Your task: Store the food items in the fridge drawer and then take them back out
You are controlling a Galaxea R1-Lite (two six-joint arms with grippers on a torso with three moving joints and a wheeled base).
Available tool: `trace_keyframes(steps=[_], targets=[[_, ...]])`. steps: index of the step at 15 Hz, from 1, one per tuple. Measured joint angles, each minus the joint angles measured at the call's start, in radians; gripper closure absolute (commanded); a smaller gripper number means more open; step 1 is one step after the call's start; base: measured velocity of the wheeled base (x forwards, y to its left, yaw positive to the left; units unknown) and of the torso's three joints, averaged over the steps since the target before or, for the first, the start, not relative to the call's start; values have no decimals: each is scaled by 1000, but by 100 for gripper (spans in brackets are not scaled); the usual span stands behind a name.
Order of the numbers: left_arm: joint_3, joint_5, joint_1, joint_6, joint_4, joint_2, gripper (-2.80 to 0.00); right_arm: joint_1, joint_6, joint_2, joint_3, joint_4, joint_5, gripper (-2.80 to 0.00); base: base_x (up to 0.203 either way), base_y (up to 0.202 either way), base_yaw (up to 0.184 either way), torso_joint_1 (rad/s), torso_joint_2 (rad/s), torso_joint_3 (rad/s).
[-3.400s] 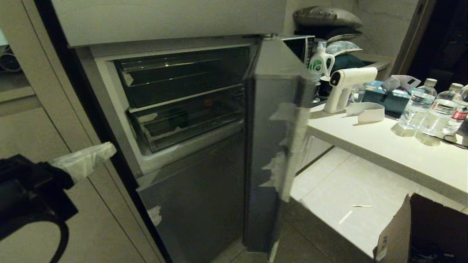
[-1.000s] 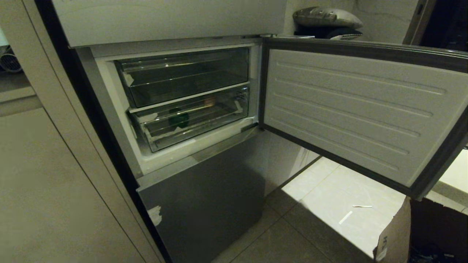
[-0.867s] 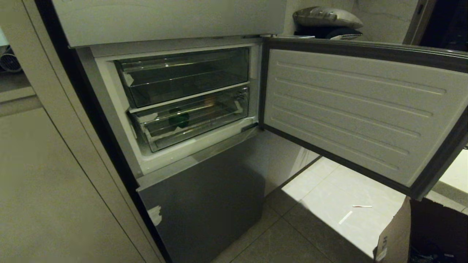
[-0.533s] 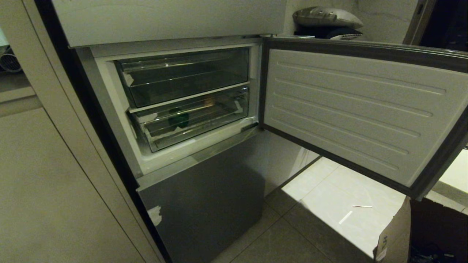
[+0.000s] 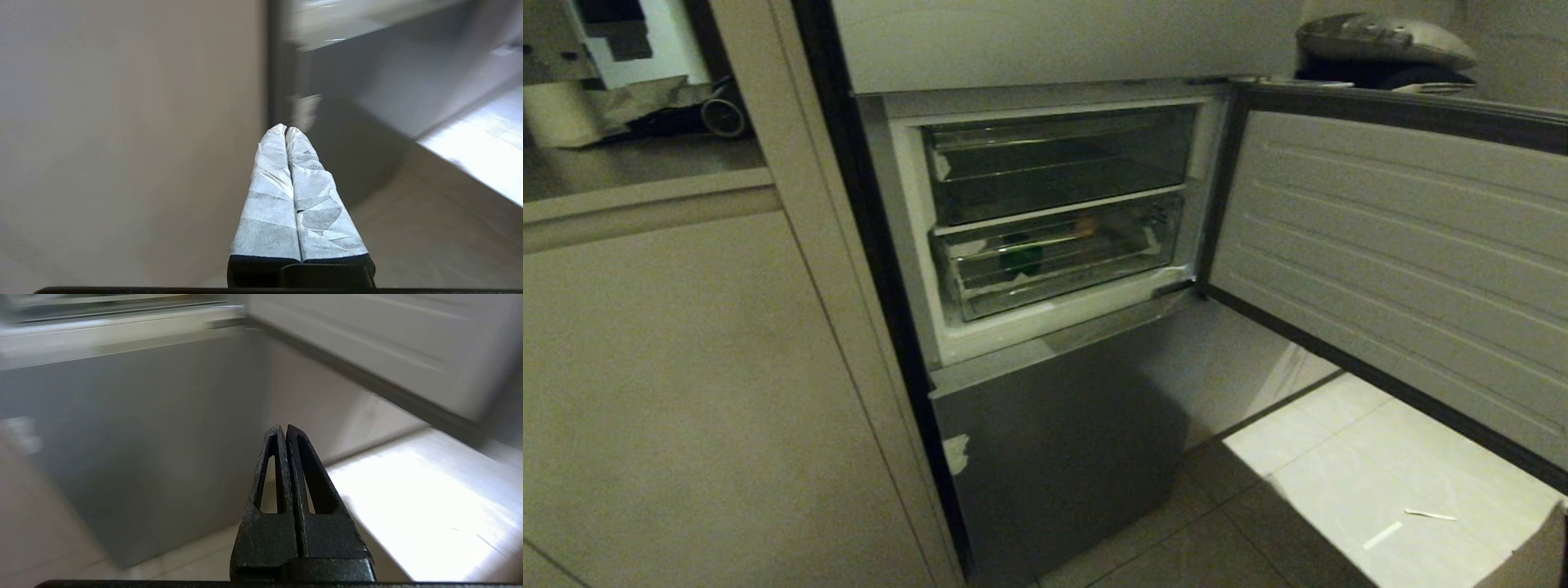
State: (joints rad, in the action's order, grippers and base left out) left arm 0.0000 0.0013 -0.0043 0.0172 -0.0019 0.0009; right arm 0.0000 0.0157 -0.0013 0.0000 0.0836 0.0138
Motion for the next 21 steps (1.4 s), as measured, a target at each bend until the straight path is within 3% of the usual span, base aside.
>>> trace_keyframes(steps=[9,14,17,21], targets=[[0,0,0,0,0,-1,0,0,-2,0,0,-1,-1,0,0,-9,160,4,2,1],[0,0,-1,0,-1,-1,0,0,-16,0,0,0,-6,0,0,0,0,0,0,0],[0,0,0,-1,-1,-1,0,0,-79,6,0,-12,-24,0,0,0,0,0,0,0],[0,0,0,0,0,-1,0,0,-35,207,-91,-22,-110,0,0,0,0,0,0,0]])
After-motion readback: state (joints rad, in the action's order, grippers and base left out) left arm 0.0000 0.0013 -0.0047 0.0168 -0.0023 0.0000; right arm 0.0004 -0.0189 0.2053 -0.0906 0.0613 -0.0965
